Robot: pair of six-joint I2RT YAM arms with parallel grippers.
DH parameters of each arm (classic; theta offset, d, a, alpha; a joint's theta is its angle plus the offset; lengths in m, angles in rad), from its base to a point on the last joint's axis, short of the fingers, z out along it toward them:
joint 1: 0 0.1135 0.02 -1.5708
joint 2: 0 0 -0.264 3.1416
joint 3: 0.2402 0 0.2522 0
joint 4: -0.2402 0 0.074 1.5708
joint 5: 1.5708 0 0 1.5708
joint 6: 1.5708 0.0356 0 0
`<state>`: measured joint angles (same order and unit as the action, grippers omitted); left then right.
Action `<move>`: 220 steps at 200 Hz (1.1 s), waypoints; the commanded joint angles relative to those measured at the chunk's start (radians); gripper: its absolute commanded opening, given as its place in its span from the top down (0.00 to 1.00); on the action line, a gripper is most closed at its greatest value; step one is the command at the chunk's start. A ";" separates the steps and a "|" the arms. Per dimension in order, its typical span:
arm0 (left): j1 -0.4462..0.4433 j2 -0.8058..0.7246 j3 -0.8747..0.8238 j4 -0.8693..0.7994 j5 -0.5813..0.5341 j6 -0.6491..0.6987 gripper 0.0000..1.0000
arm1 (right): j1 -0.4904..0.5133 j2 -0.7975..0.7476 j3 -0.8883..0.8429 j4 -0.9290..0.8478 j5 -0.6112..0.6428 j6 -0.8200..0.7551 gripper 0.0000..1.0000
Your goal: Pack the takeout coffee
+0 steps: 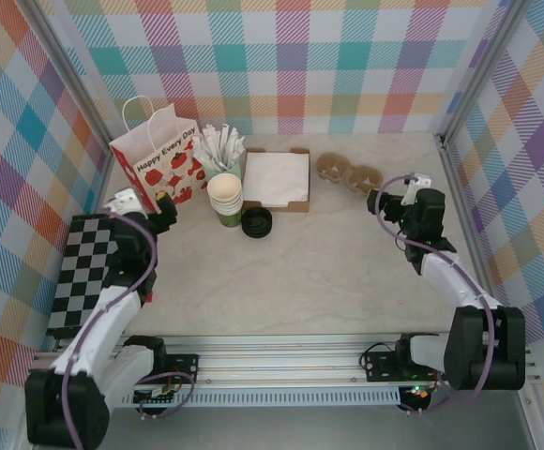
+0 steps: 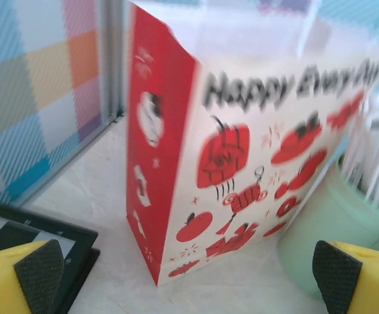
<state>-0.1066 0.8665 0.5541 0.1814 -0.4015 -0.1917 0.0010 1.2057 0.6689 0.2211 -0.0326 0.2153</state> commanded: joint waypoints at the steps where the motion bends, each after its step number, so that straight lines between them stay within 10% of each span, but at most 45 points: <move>1: -0.029 -0.096 0.114 -0.518 -0.092 -0.320 0.00 | 0.008 -0.008 0.097 -0.296 -0.158 0.224 0.00; 42: -0.102 -0.013 0.371 -0.956 0.133 -0.646 0.00 | 0.078 0.025 0.218 -0.414 -0.280 0.409 0.00; 100: -0.295 0.485 0.786 -1.089 0.259 -0.482 0.10 | 0.109 0.071 0.402 -0.619 -0.208 0.552 0.00; 148: -0.286 0.806 1.091 -1.167 0.209 -0.379 0.40 | 0.120 0.072 0.451 -0.682 -0.244 0.515 0.00; 220: -0.261 0.931 1.196 -1.186 0.202 -0.361 0.73 | 0.122 0.054 0.448 -0.732 -0.216 0.477 0.00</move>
<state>-0.3752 1.7969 1.7123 -0.9737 -0.1951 -0.5724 0.1181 1.2755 1.0931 -0.4770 -0.2512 0.7174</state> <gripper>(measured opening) 0.306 0.999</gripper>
